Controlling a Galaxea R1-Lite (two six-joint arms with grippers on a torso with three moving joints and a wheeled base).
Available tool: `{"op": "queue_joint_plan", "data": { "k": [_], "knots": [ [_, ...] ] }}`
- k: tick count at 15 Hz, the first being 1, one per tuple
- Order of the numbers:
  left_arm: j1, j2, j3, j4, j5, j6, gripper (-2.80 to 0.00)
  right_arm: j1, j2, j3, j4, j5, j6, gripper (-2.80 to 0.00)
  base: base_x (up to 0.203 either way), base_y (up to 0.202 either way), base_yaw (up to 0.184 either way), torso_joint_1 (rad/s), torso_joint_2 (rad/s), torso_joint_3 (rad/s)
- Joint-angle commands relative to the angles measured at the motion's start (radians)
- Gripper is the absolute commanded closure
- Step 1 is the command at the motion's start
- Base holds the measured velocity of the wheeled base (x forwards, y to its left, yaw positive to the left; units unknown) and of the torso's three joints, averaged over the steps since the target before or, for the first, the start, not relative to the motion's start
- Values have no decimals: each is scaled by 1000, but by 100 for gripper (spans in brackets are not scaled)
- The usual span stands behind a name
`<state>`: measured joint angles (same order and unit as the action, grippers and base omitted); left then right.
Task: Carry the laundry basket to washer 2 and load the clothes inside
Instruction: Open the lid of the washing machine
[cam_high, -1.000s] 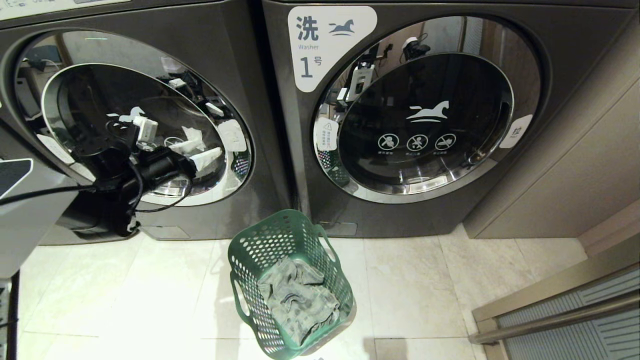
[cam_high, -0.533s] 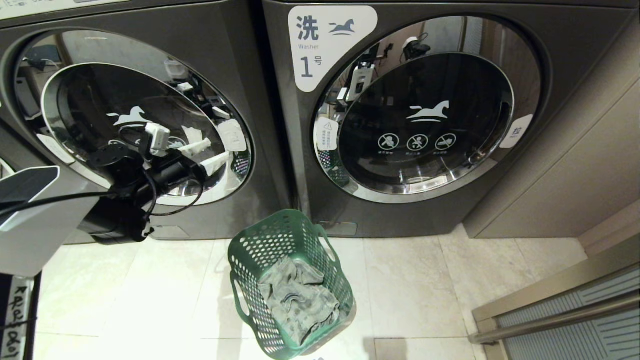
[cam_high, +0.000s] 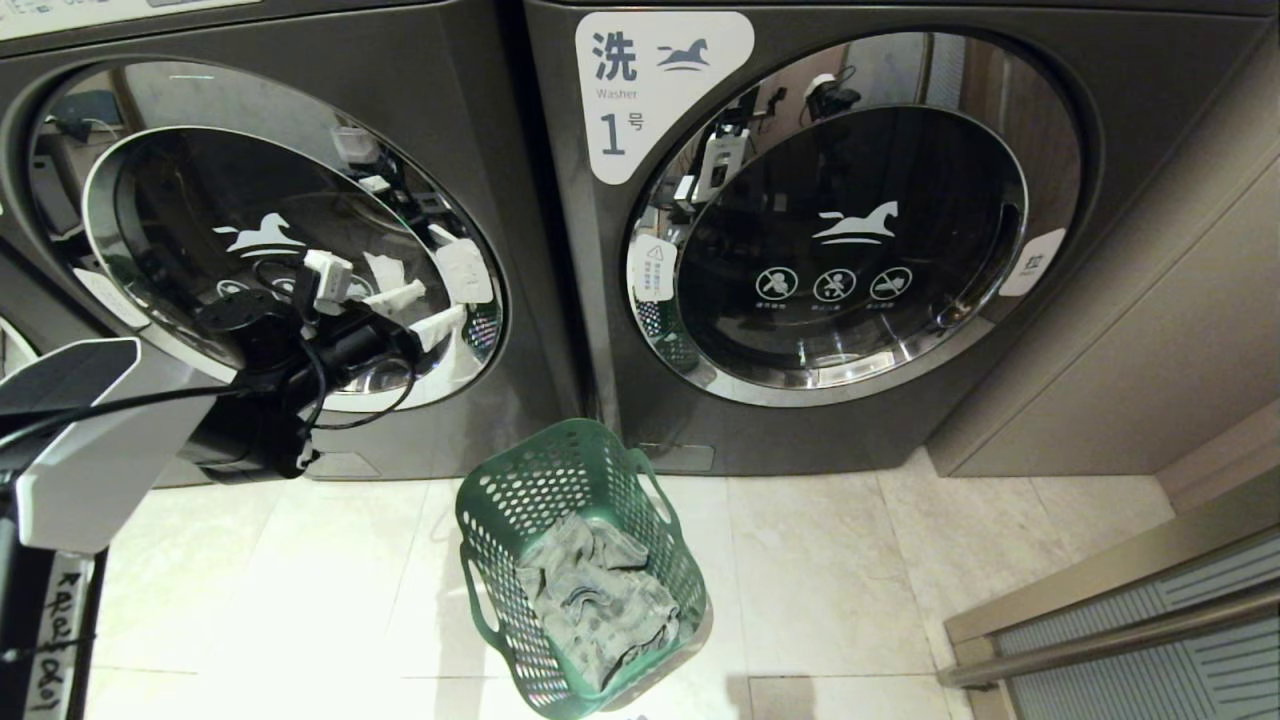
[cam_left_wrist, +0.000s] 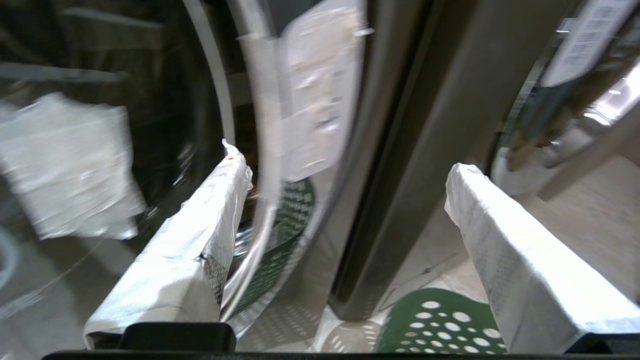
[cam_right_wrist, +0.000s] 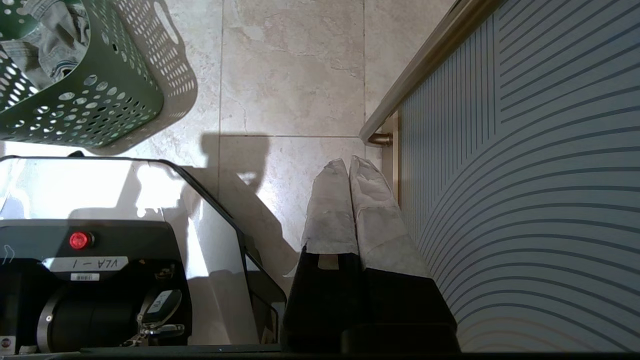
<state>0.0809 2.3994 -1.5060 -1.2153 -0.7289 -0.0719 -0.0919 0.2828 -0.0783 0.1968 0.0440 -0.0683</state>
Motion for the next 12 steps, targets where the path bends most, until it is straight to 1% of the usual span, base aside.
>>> {"op": "queue_joint_plan", "data": {
  "k": [1,4,7,12],
  "knots": [
    [0,11,-30,16,15,-2,-280,0,-1,0,1,0,-1,0,0,0,0,0,0,0],
    [-9,21,-84,95,54,-1,-280,0,-1,0,1,0,-1,0,0,0,0,0,0,0],
    [-24,29,-133,156,56,-2,-280,0,-1,0,1,0,-1,0,0,0,0,0,0,0],
    [-65,40,-164,174,60,0,-280,0,-1,0,1,0,-1,0,0,0,0,0,0,0]
  ]
}}
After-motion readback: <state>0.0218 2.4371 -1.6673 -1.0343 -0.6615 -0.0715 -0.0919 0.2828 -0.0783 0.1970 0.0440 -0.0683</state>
